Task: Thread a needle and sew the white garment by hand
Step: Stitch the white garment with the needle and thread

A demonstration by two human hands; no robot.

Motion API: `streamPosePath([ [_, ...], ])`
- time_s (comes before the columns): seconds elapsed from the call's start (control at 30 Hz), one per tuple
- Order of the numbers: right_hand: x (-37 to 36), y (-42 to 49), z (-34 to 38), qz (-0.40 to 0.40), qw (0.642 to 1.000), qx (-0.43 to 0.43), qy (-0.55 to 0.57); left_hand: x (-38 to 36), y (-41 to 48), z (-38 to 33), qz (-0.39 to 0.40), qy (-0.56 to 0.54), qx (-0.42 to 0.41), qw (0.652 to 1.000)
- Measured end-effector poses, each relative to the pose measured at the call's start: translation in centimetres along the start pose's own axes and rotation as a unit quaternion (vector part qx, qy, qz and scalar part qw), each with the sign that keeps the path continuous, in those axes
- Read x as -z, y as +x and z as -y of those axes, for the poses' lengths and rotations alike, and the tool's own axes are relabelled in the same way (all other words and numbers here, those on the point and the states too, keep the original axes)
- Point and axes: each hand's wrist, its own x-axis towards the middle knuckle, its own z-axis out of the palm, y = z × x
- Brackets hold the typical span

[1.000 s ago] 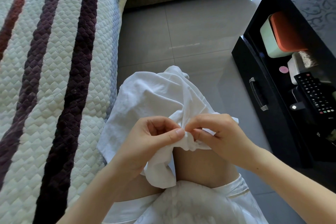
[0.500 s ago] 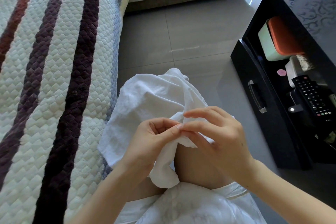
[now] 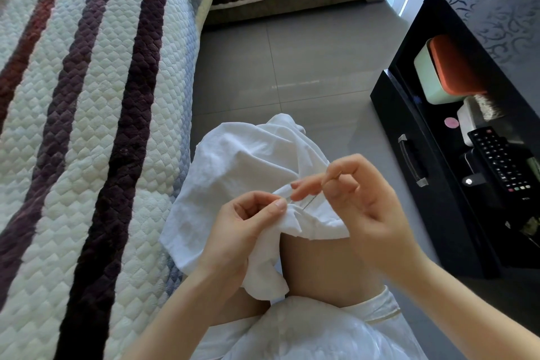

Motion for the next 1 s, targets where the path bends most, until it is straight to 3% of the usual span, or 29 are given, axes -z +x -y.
streamPosePath([
  [0.1, 0.7, 0.3, 0.0, 0.000, 0.999, -0.045, 0.026, -0.1, -0.2, -0.3, 0.003, -0.001, 0.001, 1.000],
  [0.4, 1.5, 0.8, -0.2, -0.042, 0.993, -0.065, -0.092, 0.7, 0.4, -3.1, 0.064, -0.001, -0.015, 0.998],
  [0.6, 1.1, 1.1, -1.1, -0.011, 0.988, -0.092, -0.122, 0.9, 0.5, -5.2, 0.135, 0.049, -0.082, 0.986],
  [0.83, 0.7, 1.3, -2.1, 0.055, 0.974, -0.108, -0.192, 0.4, 0.6, -5.5, 0.131, 0.073, -0.107, 0.983],
  [1.0, 0.4, 1.4, -1.7, 0.084, 0.986, -0.101, -0.103, 0.6, 1.0, -5.3, 0.119, 0.080, -0.088, 0.986],
])
